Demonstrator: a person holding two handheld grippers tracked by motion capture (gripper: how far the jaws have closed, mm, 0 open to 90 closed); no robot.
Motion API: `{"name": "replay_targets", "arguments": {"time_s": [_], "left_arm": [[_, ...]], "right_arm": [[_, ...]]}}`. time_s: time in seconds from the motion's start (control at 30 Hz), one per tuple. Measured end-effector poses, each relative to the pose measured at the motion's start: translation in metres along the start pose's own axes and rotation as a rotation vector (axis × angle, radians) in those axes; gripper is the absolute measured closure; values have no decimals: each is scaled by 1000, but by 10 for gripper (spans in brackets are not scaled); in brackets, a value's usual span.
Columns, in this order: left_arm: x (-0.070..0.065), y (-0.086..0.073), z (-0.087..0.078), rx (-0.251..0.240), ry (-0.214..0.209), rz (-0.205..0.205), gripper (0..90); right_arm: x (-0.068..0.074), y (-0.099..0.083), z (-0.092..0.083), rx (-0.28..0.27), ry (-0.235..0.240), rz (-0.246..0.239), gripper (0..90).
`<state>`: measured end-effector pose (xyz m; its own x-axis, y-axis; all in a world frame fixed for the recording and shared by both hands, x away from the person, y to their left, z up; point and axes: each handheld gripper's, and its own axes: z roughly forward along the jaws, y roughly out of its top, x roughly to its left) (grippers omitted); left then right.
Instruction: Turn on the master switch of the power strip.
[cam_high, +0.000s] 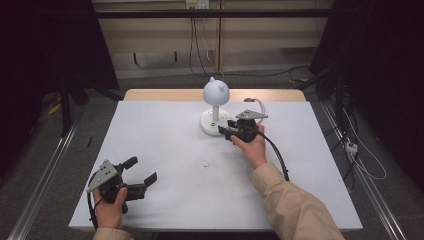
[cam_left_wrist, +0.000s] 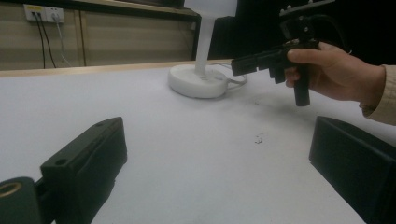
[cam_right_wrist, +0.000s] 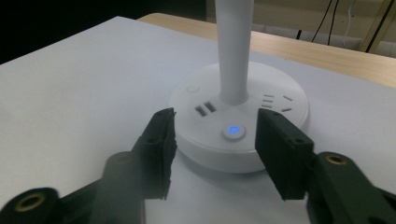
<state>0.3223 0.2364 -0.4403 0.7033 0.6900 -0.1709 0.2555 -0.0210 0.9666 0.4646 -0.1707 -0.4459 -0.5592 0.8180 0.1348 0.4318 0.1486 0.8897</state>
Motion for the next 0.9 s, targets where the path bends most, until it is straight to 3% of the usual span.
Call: {"name": "replay_targets", "arguments": {"time_s": [0.3,0.9], "left_arm": [[1,1,-1,-6,6,-1,38],[-1,1,0,3,2,5,38]], "right_arm": [[2,0,-24,7,23,-2,328],[7,-13,-60,20,45,-36,205]]}}
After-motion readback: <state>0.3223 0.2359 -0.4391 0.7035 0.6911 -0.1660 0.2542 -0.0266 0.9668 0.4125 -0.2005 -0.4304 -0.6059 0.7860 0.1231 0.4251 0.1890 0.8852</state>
